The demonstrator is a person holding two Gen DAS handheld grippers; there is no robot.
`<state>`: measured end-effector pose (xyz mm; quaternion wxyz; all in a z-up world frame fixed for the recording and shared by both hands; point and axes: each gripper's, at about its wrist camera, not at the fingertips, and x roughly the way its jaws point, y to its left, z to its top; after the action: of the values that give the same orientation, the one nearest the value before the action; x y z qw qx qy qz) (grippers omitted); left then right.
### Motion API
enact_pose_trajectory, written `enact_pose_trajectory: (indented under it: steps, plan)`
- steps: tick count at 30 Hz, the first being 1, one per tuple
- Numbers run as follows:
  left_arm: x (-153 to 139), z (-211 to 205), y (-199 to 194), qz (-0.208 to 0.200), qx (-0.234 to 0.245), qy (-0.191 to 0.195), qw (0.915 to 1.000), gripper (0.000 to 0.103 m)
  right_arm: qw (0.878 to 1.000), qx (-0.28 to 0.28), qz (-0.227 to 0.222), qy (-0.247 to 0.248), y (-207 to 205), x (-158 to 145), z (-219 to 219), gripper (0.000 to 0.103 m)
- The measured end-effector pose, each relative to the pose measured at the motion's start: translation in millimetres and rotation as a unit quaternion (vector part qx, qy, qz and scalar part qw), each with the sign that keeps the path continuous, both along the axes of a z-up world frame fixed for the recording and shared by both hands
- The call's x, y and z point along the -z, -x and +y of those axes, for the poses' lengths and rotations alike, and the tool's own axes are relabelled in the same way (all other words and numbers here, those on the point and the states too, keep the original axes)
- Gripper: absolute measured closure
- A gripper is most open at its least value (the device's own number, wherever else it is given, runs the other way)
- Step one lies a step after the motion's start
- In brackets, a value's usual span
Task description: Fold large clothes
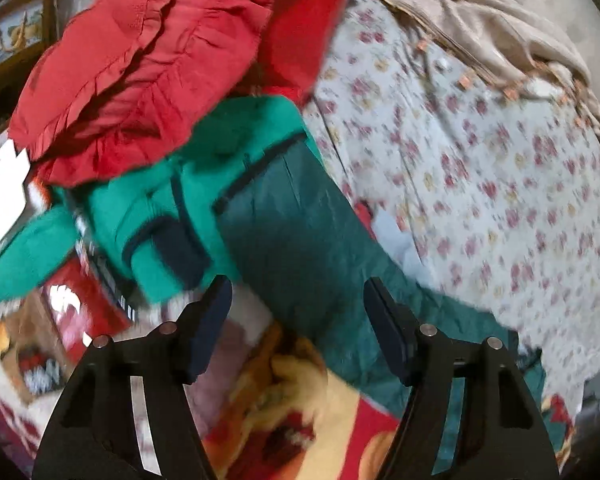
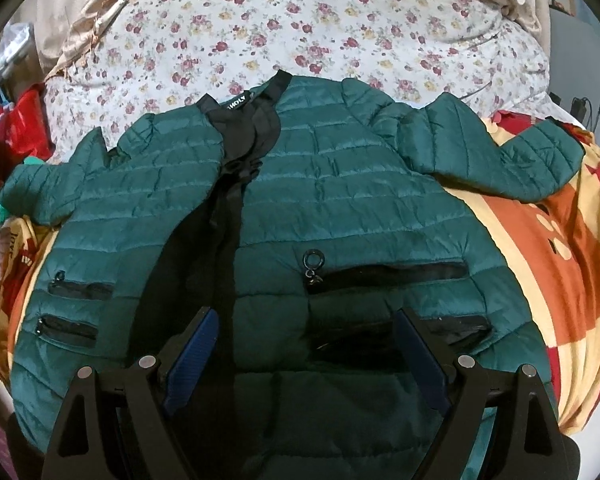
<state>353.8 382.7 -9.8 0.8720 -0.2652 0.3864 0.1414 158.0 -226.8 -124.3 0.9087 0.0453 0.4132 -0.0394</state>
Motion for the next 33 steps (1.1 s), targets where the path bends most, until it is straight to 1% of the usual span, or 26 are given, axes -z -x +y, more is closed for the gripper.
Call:
enact_pose_trajectory:
  steps: [3,5,7,9,12,15,16,17,18,19,20,22,24,27,29,30,31,33]
  plan:
    - [3.2,12.3,-17.3,0.001,-0.008,-0.015,0.9999,0.035,1.000,0.001,0.004,0.001,-5.6,10.1,-0.4,0.016]
    - [9.3,18.1,-31.2,0.014,-0.016,-0.028,0.9994,0.035,1.000,0.001,0.005,0.005,-7.3,12.6,0.3,0.016]
    - [16.5,21.5,-41.7,0.024,-0.014,-0.028,0.9992,0.035,1.000,-0.003,0.005,0.018,-11.6,17.1,4.7,0.016]
    - [25.4,25.3,-51.5,0.033,-0.015,-0.031,0.9989,0.034,1.000,-0.004,0.005,0.020,-12.6,18.2,5.4,0.016]
    - [33.9,27.6,-60.6,0.034,-0.016,-0.034,0.9987,0.035,1.000,-0.006,0.007,0.025,-17.2,21.4,7.4,0.015]
    - [35.5,21.7,-65.8,0.033,-0.011,-0.061,0.9976,0.035,0.999,-0.006,0.008,0.032,-20.2,25.4,8.8,0.013]
    - [36.0,19.7,-67.2,0.035,-0.009,-0.072,0.9968,0.047,0.999,-0.006,0.008,0.035,-20.6,26.6,9.7,0.012]
    - [36.7,18.2,-68.0,0.042,-0.013,-0.086,0.9953,0.068,0.999,-0.005,0.007,0.040,-21.3,27.8,10.8,0.012]
    - [37.7,17.8,-68.6,0.049,-0.018,-0.095,0.9941,0.071,0.999,-0.005,0.007,0.044,-21.6,28.5,12.0,0.012]
    - [37.5,18.7,-67.4,0.049,-0.021,-0.094,0.9941,0.076,0.999,-0.005,0.005,0.049,-21.9,29.1,13.3,0.012]
    - [36.2,19.6,-66.7,0.048,-0.023,-0.089,0.9946,0.083,0.999,-0.005,0.004,0.053,-22.3,29.6,14.1,0.012]
    - [31.2,17.5,-62.9,0.047,-0.022,-0.077,0.9957,0.089,0.999,-0.006,0.001,0.054,-22.3,30.0,14.5,0.012]
    - [22.8,7.6,-57.0,0.041,-0.016,-0.077,0.9961,0.090,0.999,-0.006,0.000,0.052,-22.2,30.1,13.7,0.012]
    - [3.2,-16.5,-45.7,0.019,0.004,-0.076,0.9969,0.091,0.999,-0.007,-0.001,0.045,-20.7,27.3,12.6,0.012]
    - [-11.2,-36.7,-36.6,0.003,0.027,-0.070,0.9971,0.091,0.999,-0.009,-0.008,0.032,-15.9,19.7,10.9,0.012]
    - [-19.6,-50.9,-31.2,-0.006,0.044,-0.070,0.9966,0.091,1.000,-0.013,-0.020,0.016,-10.4,10.8,9.9,0.012]
    - [-29.5,-70.3,-24.4,-0.016,0.064,-0.072,0.9952,0.091,1.000,-0.013,-0.020,0.016,-10.4,10.8,9.9,0.012]
    - [-42.5,-104.7,-13.5,-0.029,0.098,-0.078,0.9917,0.091,0.999,-0.019,-0.029,0.000,-4.8,2.6,8.5,0.012]
